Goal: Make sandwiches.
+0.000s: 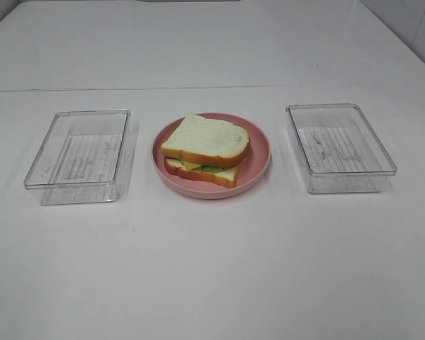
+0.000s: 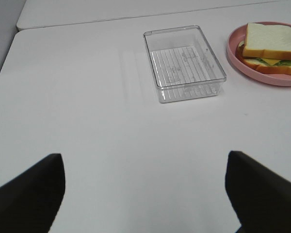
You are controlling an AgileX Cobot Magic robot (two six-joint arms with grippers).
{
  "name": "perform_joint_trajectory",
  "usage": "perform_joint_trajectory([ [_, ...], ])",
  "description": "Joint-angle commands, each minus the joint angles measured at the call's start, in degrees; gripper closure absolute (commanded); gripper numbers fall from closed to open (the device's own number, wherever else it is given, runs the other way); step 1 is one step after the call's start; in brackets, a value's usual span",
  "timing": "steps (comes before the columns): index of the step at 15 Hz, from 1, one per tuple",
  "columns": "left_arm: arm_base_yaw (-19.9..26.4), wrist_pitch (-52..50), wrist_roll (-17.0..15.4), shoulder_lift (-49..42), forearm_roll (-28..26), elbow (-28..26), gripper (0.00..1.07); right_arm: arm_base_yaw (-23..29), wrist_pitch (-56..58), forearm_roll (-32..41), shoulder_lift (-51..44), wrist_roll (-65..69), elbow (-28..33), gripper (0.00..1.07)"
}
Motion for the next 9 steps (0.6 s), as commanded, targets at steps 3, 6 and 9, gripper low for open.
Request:
perform_joint_trajectory([
  [3,0.1,-0.3,-0.1,-1.5,-0.5,0.1,0.22,-0.3,-0.6,-1.9,-0.9,4.8,0.3,0.31],
  [6,0.1,-0.3,-0.1,-1.5,-0.5,0.1,0.22,-0.3,-0.6,-2.8,-0.9,6.0,0.3,0.31],
  [9,0.1,-0.3,-0.1,-1.5,-0.5,0.1,0.22,-0.3,-0.6,-2.2,-0.9,6.0,0.3,0.31],
])
